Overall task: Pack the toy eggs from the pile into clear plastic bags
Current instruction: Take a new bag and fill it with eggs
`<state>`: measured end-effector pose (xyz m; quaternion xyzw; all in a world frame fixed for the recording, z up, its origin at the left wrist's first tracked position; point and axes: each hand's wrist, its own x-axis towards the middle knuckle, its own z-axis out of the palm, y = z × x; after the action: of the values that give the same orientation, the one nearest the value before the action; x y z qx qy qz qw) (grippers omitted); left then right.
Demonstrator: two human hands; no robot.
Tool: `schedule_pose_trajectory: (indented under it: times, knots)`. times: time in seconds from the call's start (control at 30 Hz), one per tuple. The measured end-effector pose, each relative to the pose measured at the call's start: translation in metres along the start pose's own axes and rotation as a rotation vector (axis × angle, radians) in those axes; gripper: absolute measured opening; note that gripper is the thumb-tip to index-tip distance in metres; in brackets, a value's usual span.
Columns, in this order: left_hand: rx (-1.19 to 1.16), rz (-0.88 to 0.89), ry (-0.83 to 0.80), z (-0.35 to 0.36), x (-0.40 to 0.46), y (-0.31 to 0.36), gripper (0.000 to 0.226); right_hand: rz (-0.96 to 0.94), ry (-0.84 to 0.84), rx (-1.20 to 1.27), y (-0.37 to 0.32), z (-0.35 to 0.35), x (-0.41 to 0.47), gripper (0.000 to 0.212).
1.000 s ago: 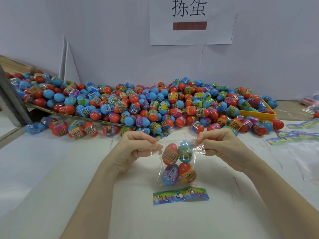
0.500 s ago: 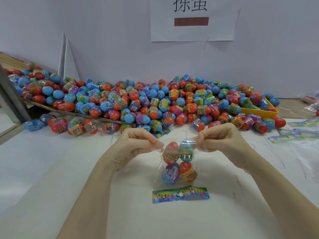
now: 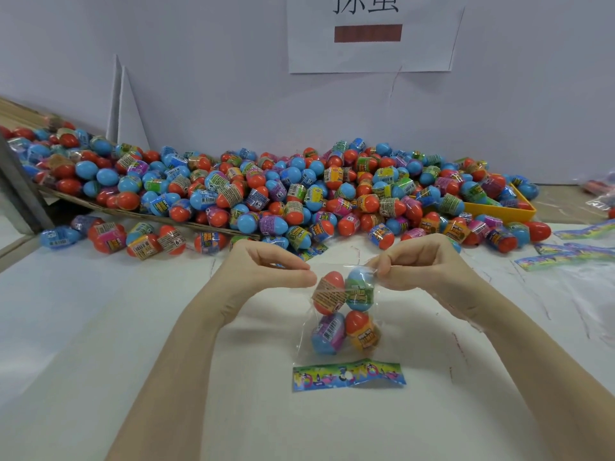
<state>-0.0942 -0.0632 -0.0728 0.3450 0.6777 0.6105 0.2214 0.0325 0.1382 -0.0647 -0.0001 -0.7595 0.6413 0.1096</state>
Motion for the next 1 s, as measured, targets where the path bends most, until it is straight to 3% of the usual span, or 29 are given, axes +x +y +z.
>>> schedule_pose_trajectory:
  times: [0.13,0.33,0.47,0.57,0.7,0.8,0.87,1.0]
  knots:
    - [-0.033,-0.010,0.008,0.001,-0.002,0.002,0.027,0.028,-0.029,0.010,0.001,-0.001,0.001,0.043]
    - [-0.009,-0.036,0.002,-0.001,-0.002,0.003,0.033,0.027,0.000,-0.016,-0.002,0.002,0.002,0.006]
    - [-0.019,-0.050,-0.010,-0.001,-0.001,0.002,0.032,0.025,0.170,-0.177,-0.002,0.009,0.003,0.048]
    - [-0.024,-0.036,-0.011,0.001,-0.002,0.002,0.030,0.114,0.144,-0.198,0.001,0.015,0.005,0.063]
    - [-0.015,-0.011,0.007,0.002,-0.002,0.004,0.029,0.221,0.044,-0.170,0.001,0.021,0.006,0.068]
    - [-0.041,-0.041,0.033,0.002,-0.001,0.005,0.049,0.204,0.059,-0.195,-0.001,0.022,0.005,0.068]
    - [-0.042,-0.118,-0.023,0.007,-0.002,0.006,0.053,0.170,0.084,-0.208,-0.002,0.024,0.005,0.070]
    - [0.103,-0.172,-0.216,0.017,-0.004,0.008,0.037,0.144,0.080,-0.180,-0.001,0.025,0.005,0.072]
